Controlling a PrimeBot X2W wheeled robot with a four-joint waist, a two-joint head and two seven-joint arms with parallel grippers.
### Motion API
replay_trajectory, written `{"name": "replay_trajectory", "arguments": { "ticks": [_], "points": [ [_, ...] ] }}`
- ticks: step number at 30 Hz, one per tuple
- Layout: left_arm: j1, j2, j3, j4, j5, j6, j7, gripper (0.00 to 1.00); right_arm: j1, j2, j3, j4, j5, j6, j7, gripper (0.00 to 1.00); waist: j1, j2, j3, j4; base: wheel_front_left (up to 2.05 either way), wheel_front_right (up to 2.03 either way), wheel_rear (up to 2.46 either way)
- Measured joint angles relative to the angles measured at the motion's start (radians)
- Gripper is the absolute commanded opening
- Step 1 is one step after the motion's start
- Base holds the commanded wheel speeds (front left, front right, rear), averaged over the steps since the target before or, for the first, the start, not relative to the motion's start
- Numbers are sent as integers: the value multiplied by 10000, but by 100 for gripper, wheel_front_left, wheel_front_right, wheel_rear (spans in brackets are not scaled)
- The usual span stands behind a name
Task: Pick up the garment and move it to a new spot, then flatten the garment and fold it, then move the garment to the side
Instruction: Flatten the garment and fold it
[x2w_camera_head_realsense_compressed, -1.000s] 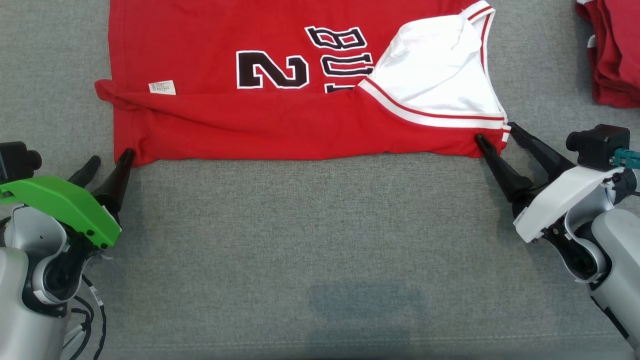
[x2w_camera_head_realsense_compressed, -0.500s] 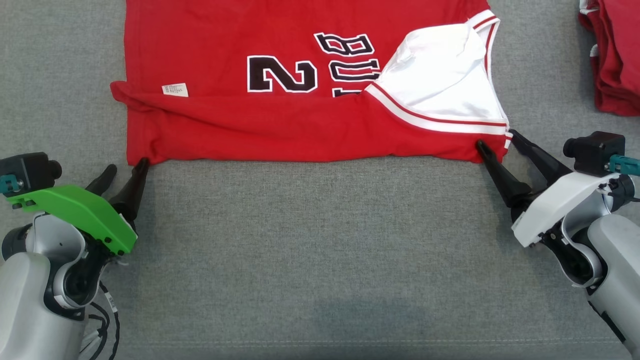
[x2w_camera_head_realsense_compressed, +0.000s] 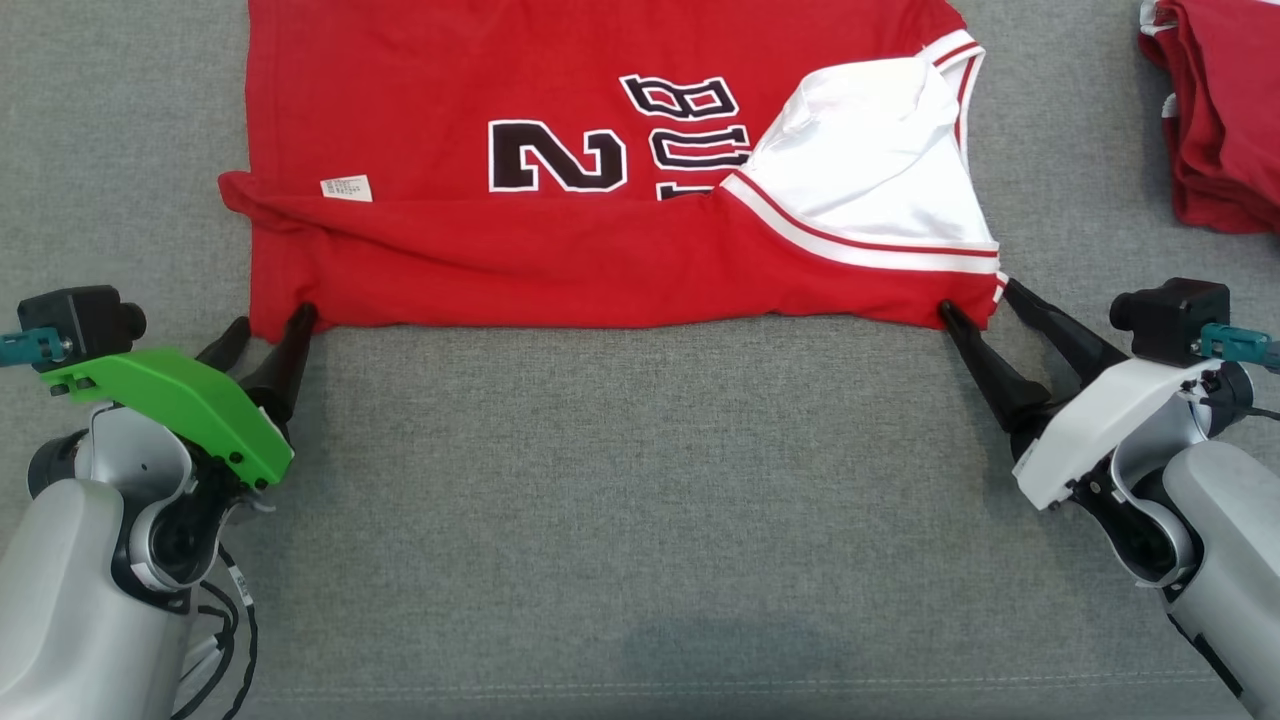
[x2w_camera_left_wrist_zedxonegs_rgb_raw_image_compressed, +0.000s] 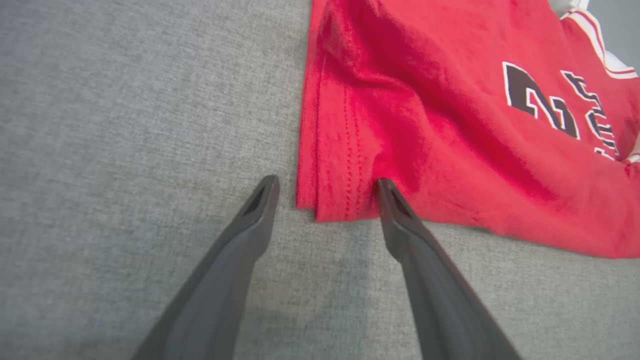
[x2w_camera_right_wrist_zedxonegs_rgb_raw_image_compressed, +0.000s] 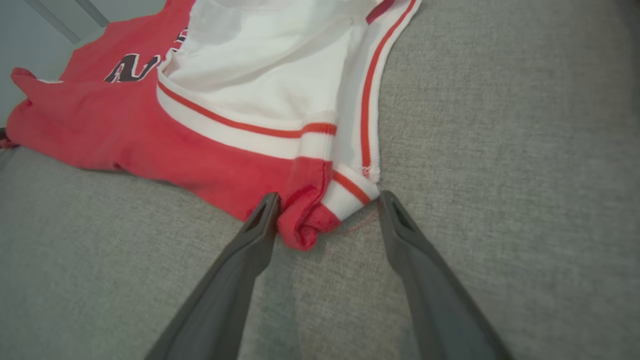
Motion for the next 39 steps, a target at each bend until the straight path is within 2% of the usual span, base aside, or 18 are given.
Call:
{"name": "replay_trajectory", "arguments": {
  "ticks": [1, 2, 3, 5, 6, 7, 13, 19, 27, 36, 39],
  "points": [
    [-48, -29, -23, 58, 0, -40, 4, 100, -2, 8, 15, 12, 0, 12, 2, 96, 0, 0, -8, -15, 0, 0, 0],
    [-99, -63, -36, 136, 0, -71, 40, 100, -3, 15, 33, 23, 0, 13, 17, 84, 0, 0, -16, -31, 0, 0, 0],
    [-129, -88, -40, 226, 0, -73, 44, 100, -5, 29, 61, 42, 0, 19, 61, 53, 0, 0, -29, -47, 0, 0, 0],
    [-132, -90, -44, 316, -2, -79, 56, 100, -9, 54, 127, 81, 6, 67, 92, 39, 0, 0, -61, -97, 0, 0, 0],
    [-149, -92, -86, 368, -2, -151, 130, 91, -9, 59, 144, 113, 92, 73, 150, 33, 0, 0, -88, -139, 0, 0, 0],
    [-152, -96, -84, 399, -21, -205, 130, 0, -9, 75, 136, 136, 155, 75, 163, 0, 0, 0, -98, -152, 0, 0, 0],
    [-100, -96, 17, 491, -500, -608, 339, 0, -6, 337, 96, 203, 719, 244, 245, 0, 0, 0, -254, -226, 0, 0, 0],
    [236, 94, 364, 232, -1104, -938, 523, 0, 156, 98, -293, 84, 1363, 330, 307, 0, 0, 0, -468, -191, 0, 0, 0],
    [1258, 462, 807, -174, -1653, -1139, 617, 0, 983, -401, -401, -330, 1952, 420, 591, 0, 0, 0, -846, -133, 0, 0, 0],
    [2714, 399, 903, -899, -2013, -1216, 564, 0, 2614, -815, -654, -798, 2550, 407, 617, 0, 0, 0, -1101, -115, 0, 0, 0],
    [3450, 360, 903, -1110, -2086, -1214, 493, 0, 3141, -851, -704, -1014, 2677, 303, 554, 0, 0, 0, -1128, -95, 0, 0, 0]
  ]
}}
